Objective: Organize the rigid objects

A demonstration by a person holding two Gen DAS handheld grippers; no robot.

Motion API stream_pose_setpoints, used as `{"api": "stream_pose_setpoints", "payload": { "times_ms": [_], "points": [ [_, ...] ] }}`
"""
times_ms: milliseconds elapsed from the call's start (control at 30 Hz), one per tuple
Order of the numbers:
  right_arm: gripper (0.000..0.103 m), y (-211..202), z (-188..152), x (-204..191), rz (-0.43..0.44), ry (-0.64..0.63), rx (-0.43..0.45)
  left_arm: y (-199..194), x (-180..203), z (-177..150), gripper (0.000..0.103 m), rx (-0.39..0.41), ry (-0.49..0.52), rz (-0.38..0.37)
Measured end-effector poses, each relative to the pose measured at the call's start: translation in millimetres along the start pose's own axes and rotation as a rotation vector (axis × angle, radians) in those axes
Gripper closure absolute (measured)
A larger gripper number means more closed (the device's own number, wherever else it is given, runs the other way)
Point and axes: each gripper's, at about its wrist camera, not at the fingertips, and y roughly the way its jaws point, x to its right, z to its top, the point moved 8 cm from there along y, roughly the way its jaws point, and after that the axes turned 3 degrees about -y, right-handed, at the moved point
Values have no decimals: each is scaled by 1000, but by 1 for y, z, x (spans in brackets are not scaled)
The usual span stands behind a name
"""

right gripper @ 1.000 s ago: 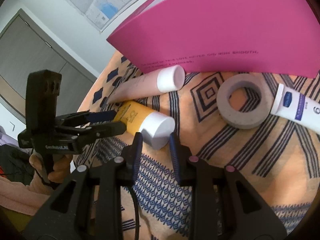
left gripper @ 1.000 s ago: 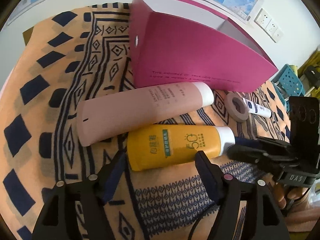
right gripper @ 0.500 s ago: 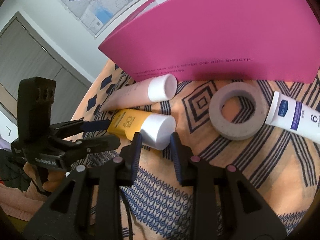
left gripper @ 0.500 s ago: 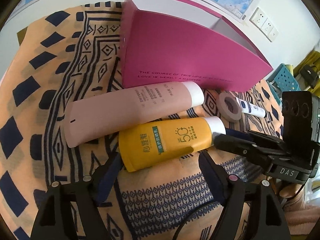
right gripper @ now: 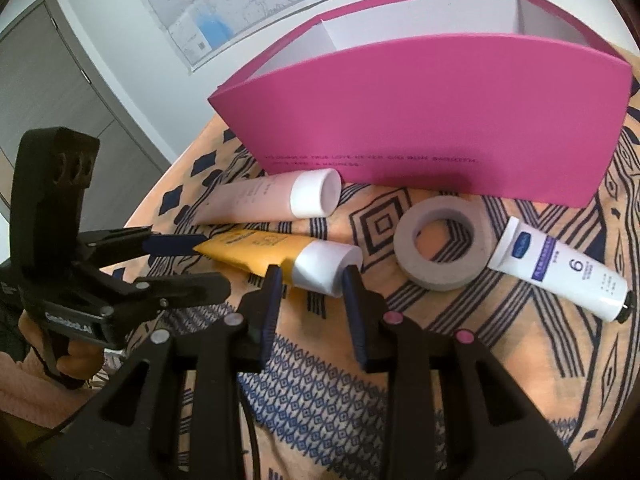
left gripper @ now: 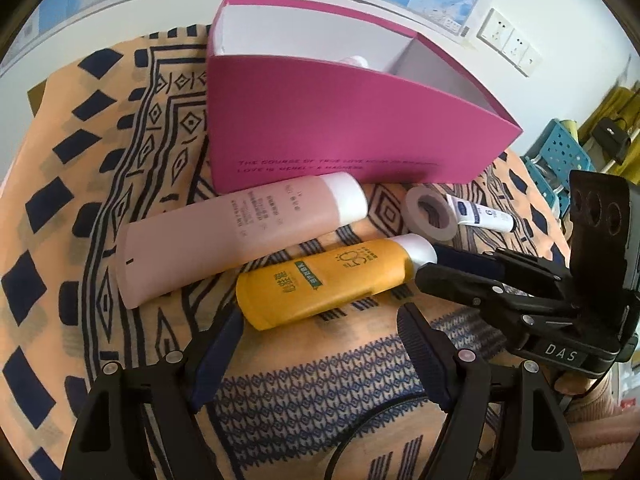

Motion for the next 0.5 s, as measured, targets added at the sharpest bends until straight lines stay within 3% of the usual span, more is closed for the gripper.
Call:
{"api": "stream_pose_setpoints", "payload": {
  "times_ms": [267, 300, 333, 367, 400, 467, 500],
  "points": [
    [69, -20, 7, 1, -4, -6, 47, -8, 14, 7, 23, 21, 28, -18],
    [72, -22, 7, 1, -4, -8, 51, -9, 19, 7, 27, 20, 33, -48],
    [75, -24, 8, -3, 50, 0, 56, -10, 29, 6, 28, -3, 30, -138],
    [87, -24, 8, -11, 111, 4, 54, -10, 36, 6, 28, -12, 32, -175],
    [93, -24, 9, -15, 122, -7, 49, -10, 45, 6, 28, -12, 68, -155],
    [93, -21, 10, -17, 14, -59, 49, -12, 53, 10, 29, 26, 136, -64],
    [93, -21, 11, -12, 39, -25, 47, -10, 56, 10, 29, 14, 133, -87]
  ]
}}
